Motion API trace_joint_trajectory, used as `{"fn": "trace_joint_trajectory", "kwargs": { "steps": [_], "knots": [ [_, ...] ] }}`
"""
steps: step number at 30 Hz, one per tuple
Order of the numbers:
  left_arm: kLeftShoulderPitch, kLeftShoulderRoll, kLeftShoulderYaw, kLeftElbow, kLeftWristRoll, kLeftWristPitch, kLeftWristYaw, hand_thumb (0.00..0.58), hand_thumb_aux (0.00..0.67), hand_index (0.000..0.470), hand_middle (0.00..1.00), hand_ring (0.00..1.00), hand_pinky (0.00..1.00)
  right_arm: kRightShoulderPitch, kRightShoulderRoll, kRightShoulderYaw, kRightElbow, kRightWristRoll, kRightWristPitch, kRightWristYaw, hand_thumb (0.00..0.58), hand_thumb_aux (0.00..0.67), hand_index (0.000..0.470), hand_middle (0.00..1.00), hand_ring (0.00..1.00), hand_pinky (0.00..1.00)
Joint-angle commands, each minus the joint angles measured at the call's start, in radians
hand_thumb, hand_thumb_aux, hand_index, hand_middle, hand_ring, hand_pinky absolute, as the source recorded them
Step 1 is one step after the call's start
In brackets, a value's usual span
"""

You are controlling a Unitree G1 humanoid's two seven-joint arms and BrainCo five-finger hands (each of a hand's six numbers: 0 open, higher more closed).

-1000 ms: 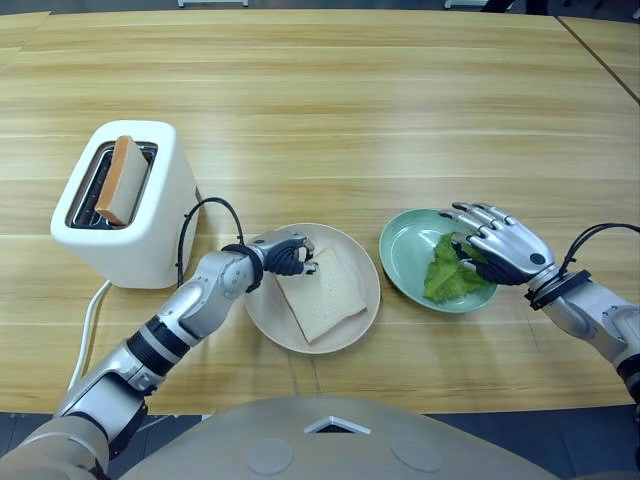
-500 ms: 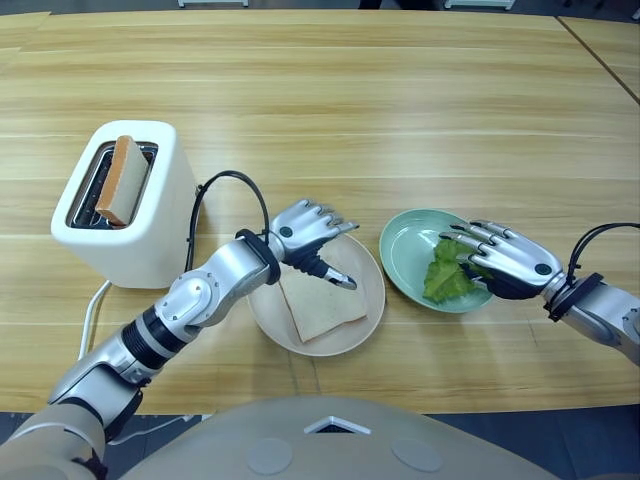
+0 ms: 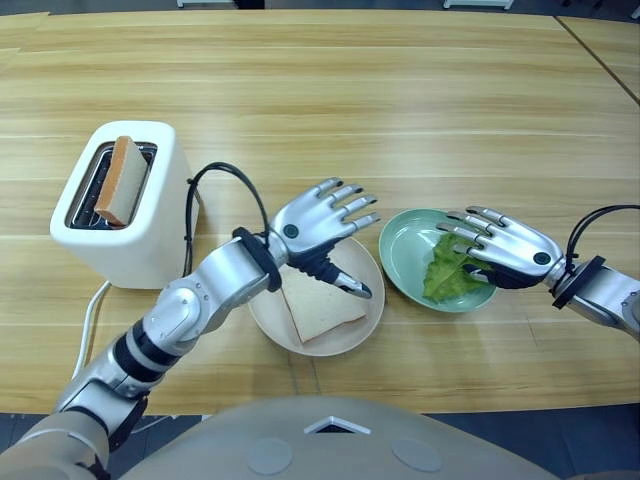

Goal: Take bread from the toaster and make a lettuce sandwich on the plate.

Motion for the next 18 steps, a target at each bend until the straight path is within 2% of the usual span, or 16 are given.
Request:
{"fn": "trace_joint_trajectory", "kwargs": {
  "steps": [1,4,7,9,11,15,18],
  "knots": [
    [0.124,0.096,0.260,-0.170,-0.008,0.103,-0.109,0.000,0.000,0.000,0.00,0.00,0.00,0.007,0.022,0.056,-0.001,-0.026,-0.012,0.018,0.514,0.444,0.311,0.00,0.00,0.00],
    [0.163,0.148,0.514,-0.292,-0.075,0.172,-0.171,0.000,0.000,0.000,0.00,0.00,0.00,-0.011,0.038,0.096,0.038,-0.043,-0.013,0.031,0.498,0.418,0.293,0.00,0.00,0.00],
    [0.137,0.187,0.708,-0.356,-0.151,0.212,-0.200,0.000,0.000,0.000,0.00,0.00,0.00,-0.032,0.059,0.129,0.086,-0.058,-0.004,0.023,0.501,0.423,0.297,0.00,0.00,0.00],
    [0.133,0.224,0.820,-0.362,-0.201,0.220,-0.208,0.000,0.000,0.000,0.00,0.00,0.00,-0.047,0.074,0.151,0.120,-0.063,0.004,0.021,0.531,0.476,0.334,0.00,0.00,0.00],
    [0.162,0.261,0.910,-0.330,-0.228,0.213,-0.202,0.000,0.000,0.000,0.00,0.00,0.00,-0.058,0.085,0.169,0.144,-0.062,0.012,0.018,0.580,0.670,0.470,0.00,0.00,0.00],
    [0.291,0.294,1.024,-0.232,-0.216,0.195,-0.185,0.000,0.000,0.000,0.00,0.00,0.00,-0.058,0.086,0.157,0.116,-0.004,0.006,0.006,0.580,0.670,0.470,0.00,0.00,0.00],
    [0.393,0.300,1.065,-0.146,-0.188,0.196,-0.176,0.000,0.000,0.000,0.00,0.00,0.00,-0.027,0.067,0.097,0.033,0.088,-0.001,0.001,0.580,0.670,0.470,0.00,0.00,0.00]
  ]
}}
